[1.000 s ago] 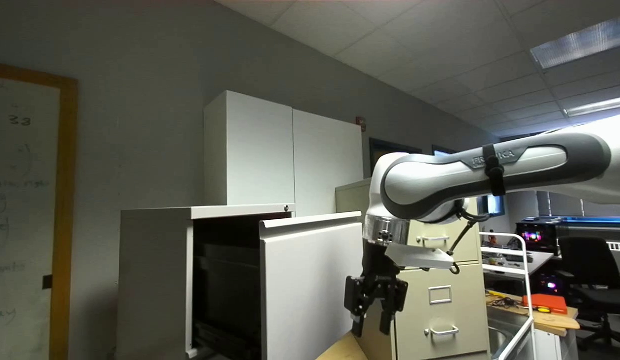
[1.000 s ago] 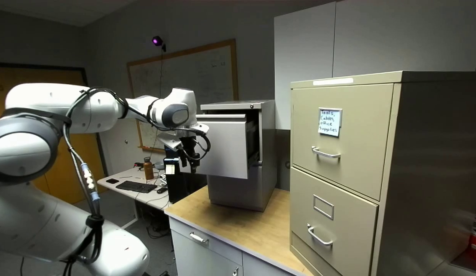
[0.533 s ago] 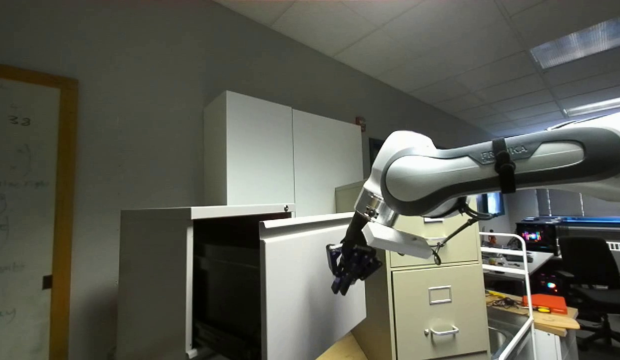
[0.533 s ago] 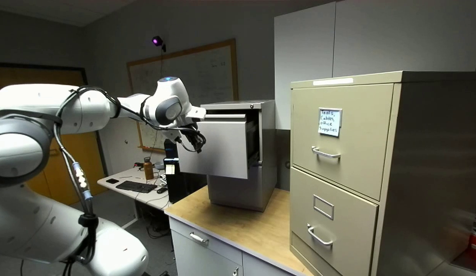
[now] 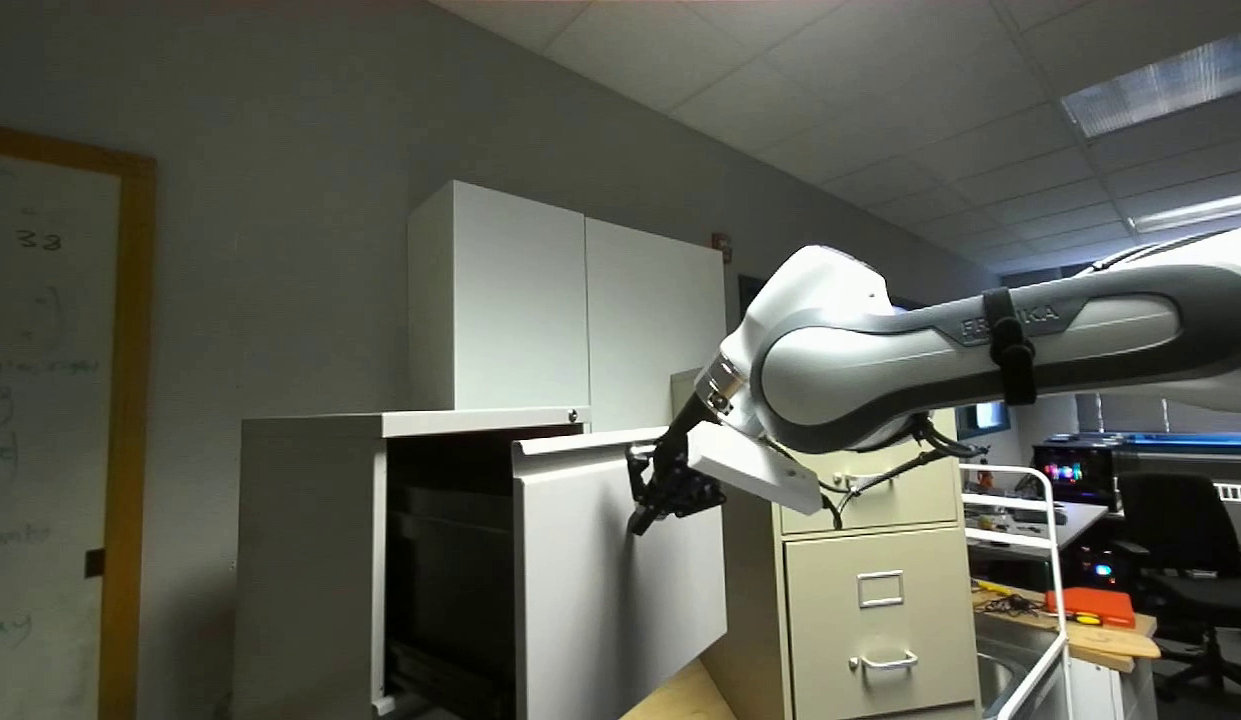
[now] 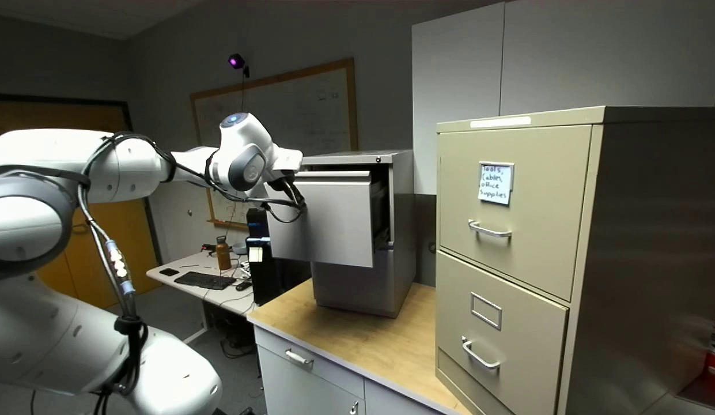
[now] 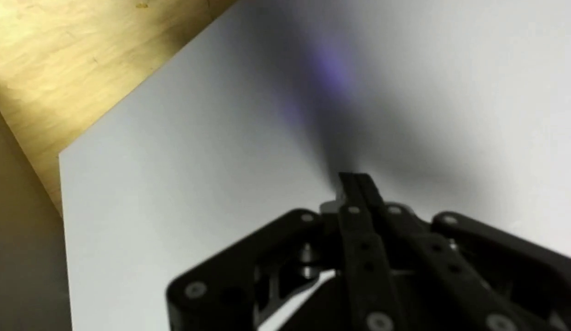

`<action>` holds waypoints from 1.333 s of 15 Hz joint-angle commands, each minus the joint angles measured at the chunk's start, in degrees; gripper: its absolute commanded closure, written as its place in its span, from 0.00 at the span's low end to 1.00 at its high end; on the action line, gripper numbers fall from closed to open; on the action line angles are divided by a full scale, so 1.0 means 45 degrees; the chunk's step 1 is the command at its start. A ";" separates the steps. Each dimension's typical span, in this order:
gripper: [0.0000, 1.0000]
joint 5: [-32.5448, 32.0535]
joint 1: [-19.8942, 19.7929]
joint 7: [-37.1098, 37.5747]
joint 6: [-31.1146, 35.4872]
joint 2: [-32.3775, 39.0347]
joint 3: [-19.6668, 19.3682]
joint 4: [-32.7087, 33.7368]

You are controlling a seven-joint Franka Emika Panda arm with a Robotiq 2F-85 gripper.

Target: Push the top drawer on the light grey cabinet backwards

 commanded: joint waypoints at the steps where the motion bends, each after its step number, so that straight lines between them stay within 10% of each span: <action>1: 0.98 -0.0271 -0.0554 0.1071 0.1483 0.0753 0.0691 0.0512; 20: 0.98 -0.5485 -0.2674 0.6284 0.2877 0.7960 0.3868 0.6937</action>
